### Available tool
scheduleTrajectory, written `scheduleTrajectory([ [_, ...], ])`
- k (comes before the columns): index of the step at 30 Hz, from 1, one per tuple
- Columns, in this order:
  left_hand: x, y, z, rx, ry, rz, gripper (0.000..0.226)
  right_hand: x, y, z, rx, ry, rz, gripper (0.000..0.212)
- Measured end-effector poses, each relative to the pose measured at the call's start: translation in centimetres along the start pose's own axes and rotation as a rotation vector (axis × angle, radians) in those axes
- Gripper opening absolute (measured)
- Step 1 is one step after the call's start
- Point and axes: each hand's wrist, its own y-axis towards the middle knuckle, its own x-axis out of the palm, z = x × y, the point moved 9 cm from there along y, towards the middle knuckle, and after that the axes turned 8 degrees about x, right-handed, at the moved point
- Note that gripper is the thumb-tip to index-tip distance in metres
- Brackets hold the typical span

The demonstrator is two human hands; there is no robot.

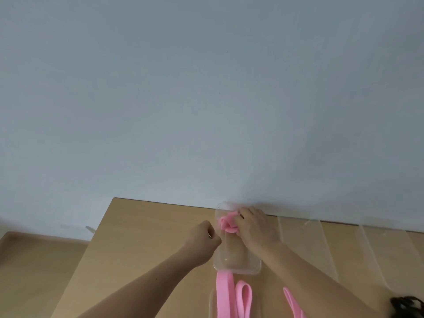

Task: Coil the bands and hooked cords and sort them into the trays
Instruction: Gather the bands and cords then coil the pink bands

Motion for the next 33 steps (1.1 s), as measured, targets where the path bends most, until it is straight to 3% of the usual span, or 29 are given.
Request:
scheduleTrajectory([
  [5, -0.1, 0.0, 0.2, 0.008, -0.005, 0.001, 0.009, 0.4, -1.3, -0.1, 0.048, 0.009, -0.047, 0.033],
  [8, -0.3, -0.2, 0.5, 0.041, 0.037, 0.034, 0.01, 0.9, -1.8, -0.4, 0.067, -0.066, -0.087, 0.042],
  [12, -1.1, -0.6, 1.4, 0.113, 0.125, 0.1, 0.038, 0.9, -2.2, -0.5, 0.097, -0.054, -0.103, 0.05],
  [15, -1.4, -1.1, 1.6, 0.119, 0.151, 0.103, 0.044, 1.2, -2.5, -0.2, 0.121, -0.034, -0.142, 0.053],
  [23, -2.7, -2.9, 2.5, 0.161, 0.144, 0.086, 0.043, -0.7, -2.8, 0.6, 0.193, 0.014, -0.144, 0.039],
  [28, -3.8, -4.9, 3.3, 0.24, 0.141, 0.071, 0.043, -3.8, -5.7, -0.9, 0.276, 0.157, -0.057, 0.041],
  [33, -2.2, -7.8, 1.2, 0.315, 0.204, -0.064, 0.037, -5.0, -11.6, -4.5, 0.297, 0.42, -0.024, 0.024],
])
